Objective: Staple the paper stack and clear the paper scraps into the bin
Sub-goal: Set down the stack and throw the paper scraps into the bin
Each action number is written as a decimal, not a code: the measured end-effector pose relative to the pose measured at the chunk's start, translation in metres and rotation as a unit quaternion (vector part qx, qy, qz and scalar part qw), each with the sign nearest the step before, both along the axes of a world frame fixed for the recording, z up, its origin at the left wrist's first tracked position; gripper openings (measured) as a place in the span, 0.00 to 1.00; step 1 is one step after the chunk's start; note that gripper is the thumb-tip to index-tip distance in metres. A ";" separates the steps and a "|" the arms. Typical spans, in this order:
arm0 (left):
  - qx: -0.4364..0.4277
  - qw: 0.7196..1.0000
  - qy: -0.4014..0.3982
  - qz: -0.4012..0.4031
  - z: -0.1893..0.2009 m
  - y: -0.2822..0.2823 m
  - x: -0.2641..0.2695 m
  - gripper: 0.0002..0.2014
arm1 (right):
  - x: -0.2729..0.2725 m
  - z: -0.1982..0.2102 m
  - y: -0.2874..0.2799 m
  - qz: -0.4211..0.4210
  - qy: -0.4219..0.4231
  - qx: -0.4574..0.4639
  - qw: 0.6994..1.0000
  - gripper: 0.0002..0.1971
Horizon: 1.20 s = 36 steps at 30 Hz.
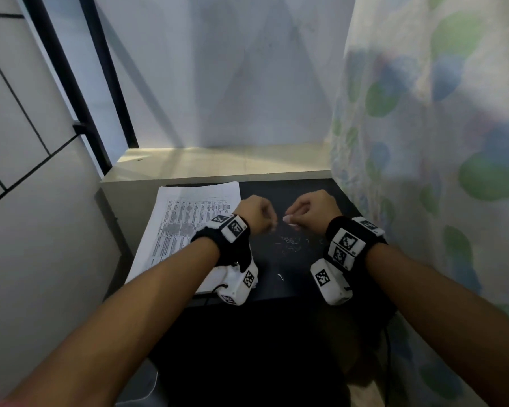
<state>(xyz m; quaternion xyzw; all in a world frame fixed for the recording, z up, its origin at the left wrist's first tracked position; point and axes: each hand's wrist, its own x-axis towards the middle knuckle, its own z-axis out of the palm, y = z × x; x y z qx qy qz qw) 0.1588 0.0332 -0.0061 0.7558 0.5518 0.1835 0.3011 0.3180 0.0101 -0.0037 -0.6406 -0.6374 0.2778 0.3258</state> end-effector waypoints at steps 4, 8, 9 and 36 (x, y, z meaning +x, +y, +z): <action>-0.015 0.994 -0.103 0.030 0.009 -0.015 -0.021 0.12 | -0.026 0.008 -0.011 0.017 0.139 -0.043 0.989 0.06; -0.004 0.992 -0.114 0.052 0.012 -0.031 -0.052 0.14 | -0.060 0.015 -0.023 0.048 0.183 -0.070 0.980 0.05; -0.005 0.991 -0.120 0.065 0.013 -0.034 -0.061 0.13 | -0.070 0.016 -0.026 0.060 0.198 -0.073 0.976 0.07; -0.256 0.912 0.034 0.317 -0.232 -0.083 -0.321 0.12 | -0.138 -0.029 -0.036 0.279 -0.350 -0.052 0.893 0.10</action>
